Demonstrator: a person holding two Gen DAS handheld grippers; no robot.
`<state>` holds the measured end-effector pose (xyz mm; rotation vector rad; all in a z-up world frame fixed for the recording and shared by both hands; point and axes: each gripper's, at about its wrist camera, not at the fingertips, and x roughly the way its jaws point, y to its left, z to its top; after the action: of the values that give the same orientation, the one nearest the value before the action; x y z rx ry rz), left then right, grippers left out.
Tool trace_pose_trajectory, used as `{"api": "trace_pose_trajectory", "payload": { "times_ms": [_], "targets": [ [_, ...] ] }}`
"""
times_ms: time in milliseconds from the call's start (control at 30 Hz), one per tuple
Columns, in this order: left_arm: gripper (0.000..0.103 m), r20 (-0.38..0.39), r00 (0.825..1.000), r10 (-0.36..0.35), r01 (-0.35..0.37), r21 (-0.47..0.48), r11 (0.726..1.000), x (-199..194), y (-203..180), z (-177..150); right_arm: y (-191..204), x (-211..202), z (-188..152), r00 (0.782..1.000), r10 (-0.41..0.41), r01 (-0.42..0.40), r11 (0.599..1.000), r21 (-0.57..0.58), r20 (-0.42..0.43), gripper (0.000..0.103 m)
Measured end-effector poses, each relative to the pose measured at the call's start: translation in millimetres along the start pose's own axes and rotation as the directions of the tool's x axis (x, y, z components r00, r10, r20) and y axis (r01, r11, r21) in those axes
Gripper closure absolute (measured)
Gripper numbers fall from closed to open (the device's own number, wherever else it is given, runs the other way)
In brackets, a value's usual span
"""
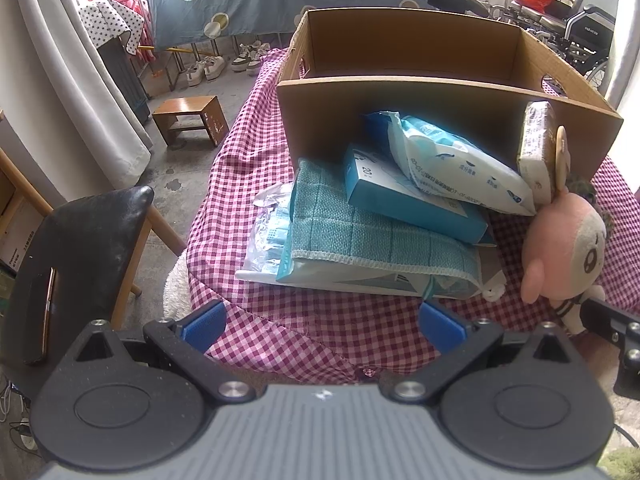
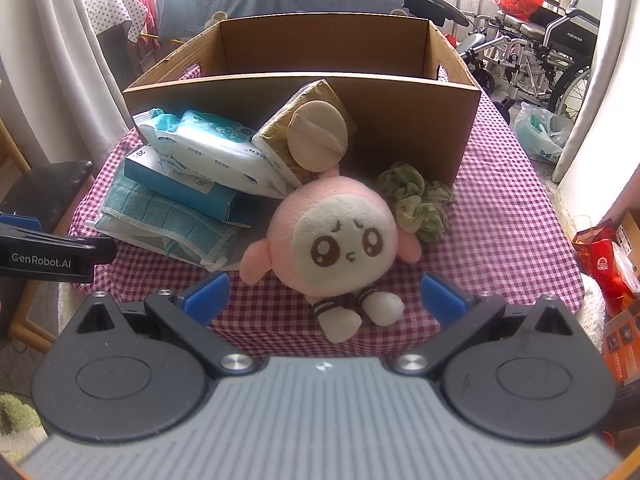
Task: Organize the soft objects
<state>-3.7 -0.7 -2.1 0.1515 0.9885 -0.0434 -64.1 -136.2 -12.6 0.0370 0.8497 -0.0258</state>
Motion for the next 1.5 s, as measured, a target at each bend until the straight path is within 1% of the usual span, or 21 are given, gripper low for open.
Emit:
{"api": "trace_pose_trajectory", "payload": {
  "times_ms": [600,1500],
  "targets": [
    [0.0,0.0,1.0,0.001,-0.001,0.002,1.0,0.2,0.7,0.1,3.0,-0.8,2.5,1.0,0.011,-0.011,1.0,-0.013,0.004,0.001],
    [0.0,-0.009,1.0,0.008,-0.008,0.008,1.0,2.4,1.8,0.4,0.5,0.6,3.3,1.0,0.018,-0.018,1.0,0.0,0.011,0.001]
  ]
}}
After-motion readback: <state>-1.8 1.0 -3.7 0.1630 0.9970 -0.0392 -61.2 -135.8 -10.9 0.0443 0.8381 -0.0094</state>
